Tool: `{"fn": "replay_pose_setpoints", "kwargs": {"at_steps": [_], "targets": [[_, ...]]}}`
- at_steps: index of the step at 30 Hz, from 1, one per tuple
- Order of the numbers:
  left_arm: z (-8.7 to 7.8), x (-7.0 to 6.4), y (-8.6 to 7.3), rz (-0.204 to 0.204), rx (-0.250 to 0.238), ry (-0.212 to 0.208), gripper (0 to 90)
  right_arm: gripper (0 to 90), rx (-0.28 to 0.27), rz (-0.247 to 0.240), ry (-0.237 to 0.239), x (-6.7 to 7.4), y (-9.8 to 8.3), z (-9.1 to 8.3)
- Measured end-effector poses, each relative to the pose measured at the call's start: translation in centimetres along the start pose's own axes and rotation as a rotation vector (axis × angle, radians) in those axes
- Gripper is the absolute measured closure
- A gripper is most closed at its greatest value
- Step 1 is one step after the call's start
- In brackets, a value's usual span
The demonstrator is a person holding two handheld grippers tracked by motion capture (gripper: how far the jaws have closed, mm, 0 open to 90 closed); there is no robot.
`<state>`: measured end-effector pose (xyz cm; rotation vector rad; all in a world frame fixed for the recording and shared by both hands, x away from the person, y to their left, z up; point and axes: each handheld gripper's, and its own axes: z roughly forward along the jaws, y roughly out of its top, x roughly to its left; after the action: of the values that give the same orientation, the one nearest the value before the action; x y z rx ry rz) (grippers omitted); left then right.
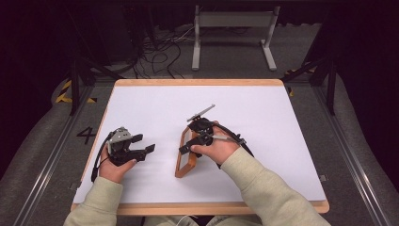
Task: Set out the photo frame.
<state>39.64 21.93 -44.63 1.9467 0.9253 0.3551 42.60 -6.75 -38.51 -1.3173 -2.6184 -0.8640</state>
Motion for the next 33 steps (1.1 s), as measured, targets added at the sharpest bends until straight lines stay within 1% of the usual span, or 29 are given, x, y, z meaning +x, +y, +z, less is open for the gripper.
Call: {"fn": "replay_pose_setpoints", "kwargs": {"at_steps": [1,2,3,4,6,7,8,9,10,11,13,14,15,16,18,19,21,23,26,27,28,30,31,33], "targets": [[0.0,0.0,0.0,-0.001,-0.001,0.002,29.7,33.4,0.000,0.000,0.000,0.0,0.0,0.0],[0.0,0.0,0.0,-0.002,0.000,0.002,29.7,35.7,0.006,0.028,0.011,0.0,-0.1,0.1],[0.0,0.0,0.0,-0.002,0.000,0.002,29.7,35.7,0.006,0.028,0.011,0.0,-0.1,0.1],[0.0,0.0,0.0,0.000,-0.001,0.001,29.7,36.7,0.011,0.039,0.011,0.1,-0.1,0.1],[0.0,0.0,0.0,0.000,-0.001,0.002,29.6,40.2,0.024,0.081,0.017,0.1,-0.1,0.1],[0.0,0.1,0.0,0.011,-0.004,0.007,29.5,41.0,0.028,0.095,0.018,0.1,-0.1,0.1],[0.0,0.1,0.0,0.011,-0.004,0.007,29.5,42.0,0.031,0.095,0.006,0.2,-0.1,0.1],[0.0,0.1,0.0,0.011,-0.004,0.007,29.5,42.0,0.031,0.095,0.006,0.2,-0.1,0.1],[0.0,0.0,0.0,-0.001,-0.001,0.003,29.5,42.8,0.032,0.098,0.005,0.2,-0.1,0.1],[0.0,0.0,0.0,-0.003,0.000,0.000,29.5,44.9,0.039,0.106,-0.001,0.3,-0.1,0.1],[0.0,0.1,0.0,0.009,-0.001,0.005,29.4,50.1,0.046,0.120,-0.008,0.3,0.0,-0.1],[0.0,0.1,0.0,0.004,0.000,0.003,29.4,53.0,0.049,0.128,-0.010,0.3,0.0,-0.2],[0.0,0.1,0.0,0.015,-0.004,0.008,29.4,56.0,0.052,0.132,-0.010,0.3,0.0,-0.3],[-0.1,0.1,0.0,0.002,-0.001,0.003,29.3,59.2,0.056,0.134,-0.009,0.2,0.0,-0.5],[-0.1,0.1,0.0,0.003,-0.003,0.005,29.3,68.4,0.055,0.130,-0.011,-0.1,0.1,-1.0],[-0.1,0.1,0.0,0.001,-0.002,0.004,29.3,70.5,0.055,0.125,-0.012,-0.2,0.2,-1.3],[-0.1,0.1,0.0,-0.003,0.000,0.003,29.3,71.6,0.066,0.095,-0.021,-0.3,0.2,-1.6],[-0.1,0.1,0.0,-0.001,-0.001,0.004,29.3,71.1,0.067,0.050,-0.018,-0.3,0.2,-1.6],[-0.1,0.1,0.0,-0.001,-0.001,0.004,29.3,71.1,0.083,0.022,-0.022,-0.2,0.2,-2.0],[-0.1,0.1,0.0,0.001,-0.001,0.005,29.3,71.0,0.083,-0.012,-0.035,-0.3,0.2,-2.4],[-0.1,0.1,0.0,0.001,0.000,0.006,29.3,71.0,0.083,-0.012,-0.035,-0.3,0.2,-2.4],[-0.1,0.1,0.0,0.002,0.000,0.006,29.3,71.0,0.084,-0.052,-0.056,-0.6,0.3,-3.0],[-0.1,0.1,-0.1,0.000,0.000,0.007,29.3,71.0,0.085,-0.067,-0.057,-0.7,0.3,-3.4],[0.0,0.2,-0.1,0.003,-0.002,0.008,29.3,71.0,0.081,-0.124,-0.047,-1.1,0.4,-4.1]]}}
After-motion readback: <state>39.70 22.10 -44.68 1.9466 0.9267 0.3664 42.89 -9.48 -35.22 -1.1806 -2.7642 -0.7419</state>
